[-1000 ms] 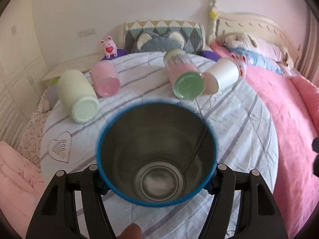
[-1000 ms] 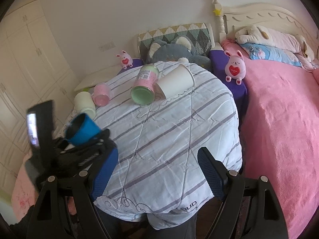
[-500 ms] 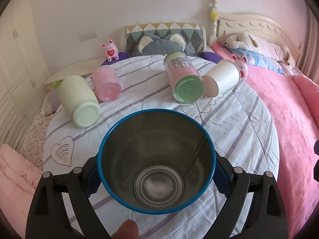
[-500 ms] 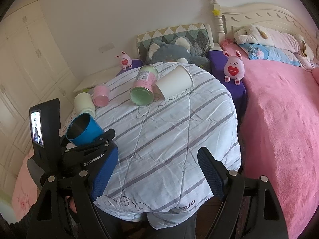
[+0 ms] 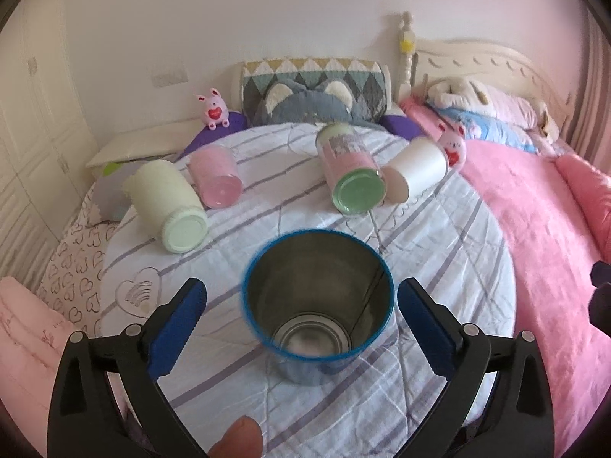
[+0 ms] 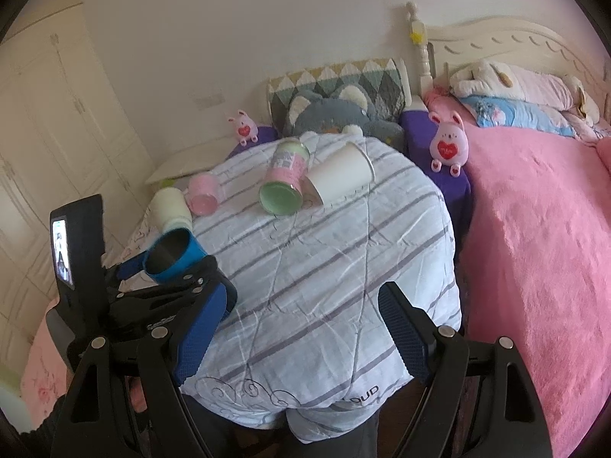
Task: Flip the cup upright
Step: 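Set the cup upright on the cloth and open the left gripper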
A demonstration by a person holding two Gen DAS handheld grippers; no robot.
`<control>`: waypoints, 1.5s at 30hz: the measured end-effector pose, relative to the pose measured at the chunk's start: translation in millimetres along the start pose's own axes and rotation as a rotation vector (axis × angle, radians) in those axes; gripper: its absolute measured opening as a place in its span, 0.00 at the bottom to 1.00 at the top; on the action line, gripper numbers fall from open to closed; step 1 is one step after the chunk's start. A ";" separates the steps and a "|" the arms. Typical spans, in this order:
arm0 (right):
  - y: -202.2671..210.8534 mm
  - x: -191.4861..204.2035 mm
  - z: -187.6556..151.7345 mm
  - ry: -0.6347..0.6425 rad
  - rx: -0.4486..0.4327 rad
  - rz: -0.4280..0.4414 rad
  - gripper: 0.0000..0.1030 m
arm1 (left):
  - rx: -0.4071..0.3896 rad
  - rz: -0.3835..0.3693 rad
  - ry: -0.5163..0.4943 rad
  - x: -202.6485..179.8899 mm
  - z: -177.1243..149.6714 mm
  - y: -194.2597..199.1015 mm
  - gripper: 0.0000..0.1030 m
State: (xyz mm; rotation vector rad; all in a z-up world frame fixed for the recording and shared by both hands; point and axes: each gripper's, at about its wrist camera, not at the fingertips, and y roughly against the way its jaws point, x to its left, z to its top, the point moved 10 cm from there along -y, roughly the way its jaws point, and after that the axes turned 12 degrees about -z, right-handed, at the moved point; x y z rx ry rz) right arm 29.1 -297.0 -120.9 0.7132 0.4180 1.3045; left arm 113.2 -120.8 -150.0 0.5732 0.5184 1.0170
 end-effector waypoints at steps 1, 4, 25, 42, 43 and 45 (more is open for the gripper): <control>4.5 1.4 2.6 0.000 -0.014 0.002 0.81 | -0.007 -0.001 0.003 1.6 1.4 5.5 0.99; 17.6 5.6 8.9 0.001 -0.051 0.006 0.81 | -0.048 0.000 0.001 6.3 9.3 34.6 0.99; 74.4 70.0 -11.1 0.125 -0.131 0.033 0.81 | 0.008 0.134 0.028 48.2 -30.3 167.0 1.00; 70.9 80.7 -27.4 0.161 -0.099 0.039 0.81 | 0.055 0.157 0.090 52.0 -53.0 167.6 1.00; 70.8 81.0 -27.5 0.162 -0.099 0.039 0.81 | 0.056 0.156 0.090 52.2 -53.3 167.8 1.00; 70.2 81.1 -27.8 0.162 -0.096 0.038 0.81 | 0.055 0.154 0.085 50.9 -53.0 167.1 1.00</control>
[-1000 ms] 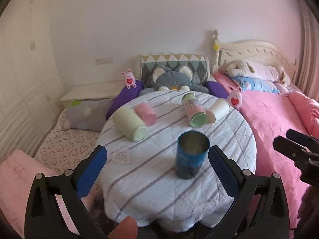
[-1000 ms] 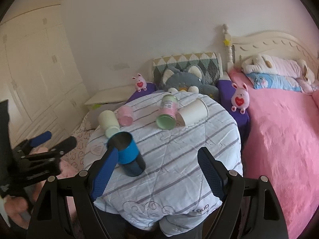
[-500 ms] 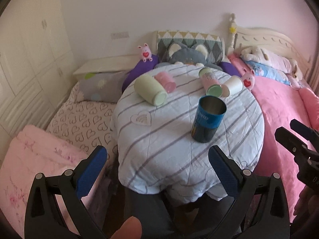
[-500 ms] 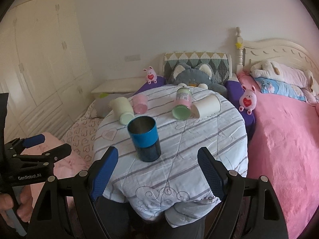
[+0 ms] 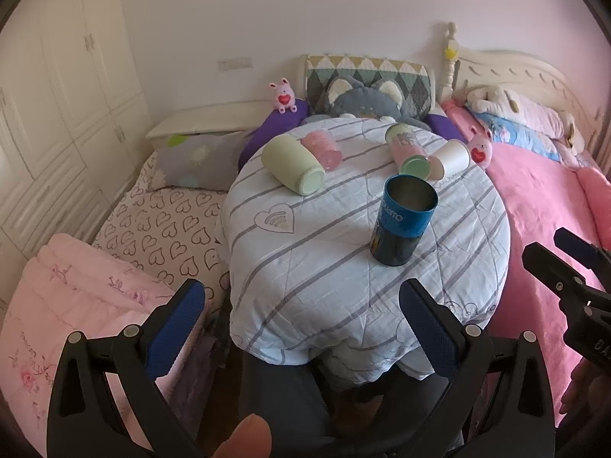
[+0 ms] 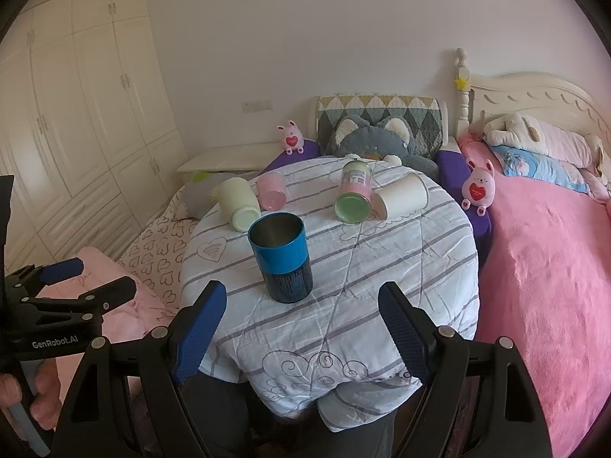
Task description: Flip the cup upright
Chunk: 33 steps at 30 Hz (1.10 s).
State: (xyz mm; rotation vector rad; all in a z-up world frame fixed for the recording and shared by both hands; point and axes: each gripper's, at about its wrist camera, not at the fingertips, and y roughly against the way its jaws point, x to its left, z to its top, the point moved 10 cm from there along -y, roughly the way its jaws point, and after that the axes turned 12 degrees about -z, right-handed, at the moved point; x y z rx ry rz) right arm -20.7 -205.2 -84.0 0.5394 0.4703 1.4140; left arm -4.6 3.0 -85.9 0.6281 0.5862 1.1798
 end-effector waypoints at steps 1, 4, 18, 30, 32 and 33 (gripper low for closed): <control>-0.3 0.2 0.0 0.000 0.000 0.001 0.81 | 0.000 0.000 -0.002 -0.7 -0.1 0.2 1.00; -1.3 -0.2 -0.4 -0.004 0.003 0.000 0.81 | 0.002 0.000 -0.005 -1.3 0.2 -1.1 1.00; -4.4 -5.0 -2.1 -0.015 0.011 -0.002 0.81 | 0.000 0.008 -0.016 -2.8 0.5 -3.9 1.00; -9.5 -6.5 -2.6 -0.024 0.022 -0.009 0.81 | 0.002 0.010 -0.018 -2.9 2.8 -7.2 1.00; -9.5 -6.7 -2.3 -0.025 0.020 -0.009 0.81 | 0.002 0.007 -0.016 -3.0 2.8 -7.6 1.00; -9.7 -6.7 -2.4 -0.024 0.021 -0.010 0.81 | 0.003 0.005 -0.016 -3.1 2.8 -8.3 1.00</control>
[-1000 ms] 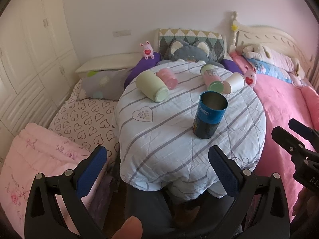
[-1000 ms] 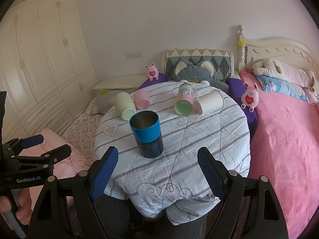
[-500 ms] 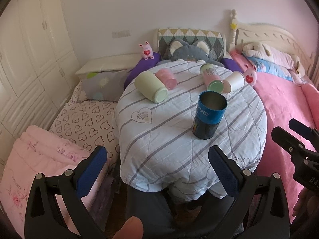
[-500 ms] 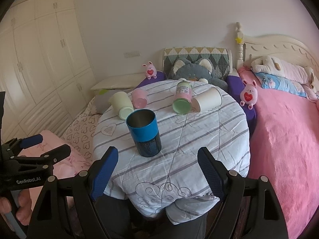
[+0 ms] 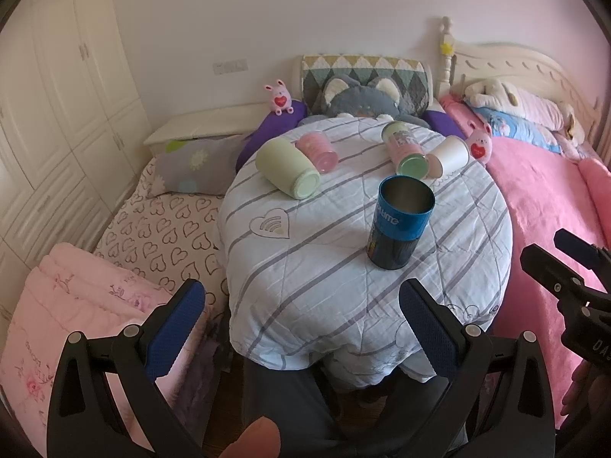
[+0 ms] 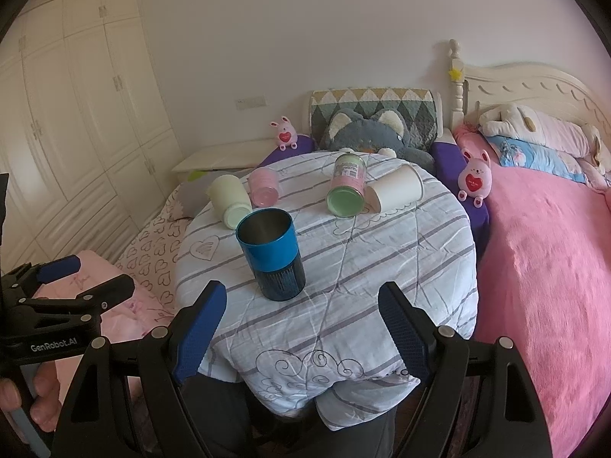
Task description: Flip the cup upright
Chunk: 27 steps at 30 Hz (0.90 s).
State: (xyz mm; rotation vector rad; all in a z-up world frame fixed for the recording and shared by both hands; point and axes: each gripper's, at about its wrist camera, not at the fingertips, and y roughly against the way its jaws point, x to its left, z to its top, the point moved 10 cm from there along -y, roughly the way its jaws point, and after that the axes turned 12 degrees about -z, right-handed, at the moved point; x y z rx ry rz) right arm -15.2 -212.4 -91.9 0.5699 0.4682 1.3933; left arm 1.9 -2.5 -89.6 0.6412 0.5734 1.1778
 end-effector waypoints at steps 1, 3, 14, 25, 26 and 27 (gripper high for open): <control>0.1 -0.1 -0.1 0.000 0.000 0.000 0.81 | 0.000 -0.001 -0.001 -0.5 0.3 -0.5 1.00; -0.1 -0.1 -0.1 -0.001 0.001 0.000 0.81 | 0.002 -0.006 -0.001 -1.3 0.4 -1.9 1.00; -3.9 -2.7 -0.1 -0.004 0.010 0.002 0.81 | 0.004 -0.008 0.000 -0.4 -0.4 -3.9 1.00; -4.8 -3.4 -1.2 -0.006 0.016 0.000 0.81 | -0.004 -0.031 0.000 -3.5 5.4 -4.6 1.00; -4.8 -3.5 -1.2 -0.006 0.016 0.000 0.81 | -0.008 -0.032 0.002 -3.4 5.9 -4.5 1.00; -4.7 -3.6 -1.2 -0.007 0.016 0.001 0.81 | -0.007 -0.033 0.002 -3.6 6.2 -4.8 1.00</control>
